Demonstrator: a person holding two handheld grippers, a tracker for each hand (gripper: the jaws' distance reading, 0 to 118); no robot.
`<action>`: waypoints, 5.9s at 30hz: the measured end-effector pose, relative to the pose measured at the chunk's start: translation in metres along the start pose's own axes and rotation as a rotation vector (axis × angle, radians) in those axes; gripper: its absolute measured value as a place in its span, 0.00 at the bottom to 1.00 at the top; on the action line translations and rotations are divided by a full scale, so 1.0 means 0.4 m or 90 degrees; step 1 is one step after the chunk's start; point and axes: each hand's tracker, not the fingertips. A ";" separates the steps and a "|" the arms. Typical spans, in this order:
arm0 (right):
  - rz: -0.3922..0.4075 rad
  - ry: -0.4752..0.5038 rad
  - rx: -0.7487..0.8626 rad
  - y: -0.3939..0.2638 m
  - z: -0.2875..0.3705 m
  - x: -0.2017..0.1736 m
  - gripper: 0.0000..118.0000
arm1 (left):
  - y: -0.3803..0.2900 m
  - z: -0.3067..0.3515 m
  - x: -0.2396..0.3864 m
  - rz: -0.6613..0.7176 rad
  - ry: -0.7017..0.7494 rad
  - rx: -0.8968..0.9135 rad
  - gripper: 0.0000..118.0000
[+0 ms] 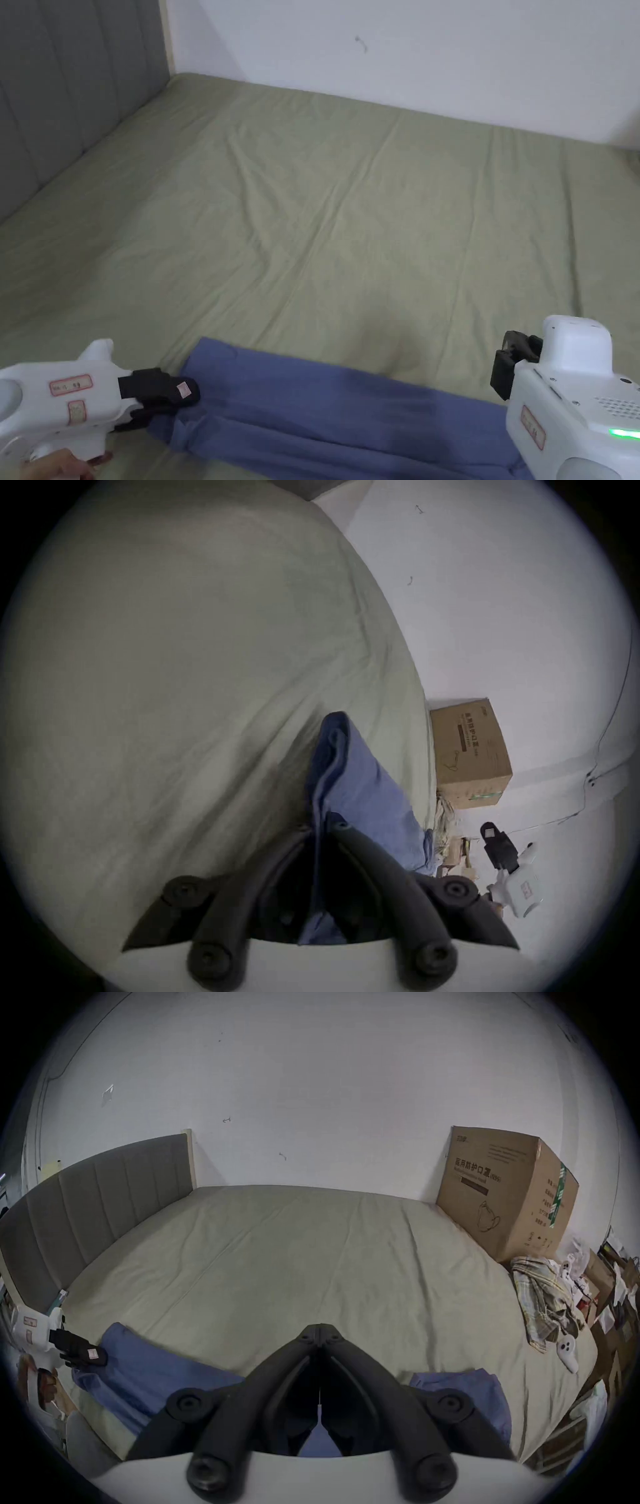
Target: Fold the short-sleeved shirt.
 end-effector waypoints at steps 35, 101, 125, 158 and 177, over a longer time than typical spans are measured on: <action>-0.144 -0.018 -0.034 -0.053 0.014 0.196 0.01 | 0.002 0.028 0.165 -0.073 0.009 0.013 0.00; -0.291 -0.051 -0.076 -0.181 0.058 0.475 0.01 | -0.439 -0.539 0.671 -0.423 0.095 -0.246 0.00; -0.235 -0.034 -0.065 -0.126 0.088 0.408 0.01 | -0.234 -0.199 0.432 -0.290 -0.039 -0.143 0.00; -0.140 -0.057 -0.102 -0.079 0.039 0.308 0.01 | -0.128 -0.336 0.234 -0.103 -0.125 -0.212 0.07; -0.172 -0.017 -0.093 -0.113 0.066 0.339 0.01 | -0.066 -0.009 0.381 -0.180 0.082 -0.083 0.07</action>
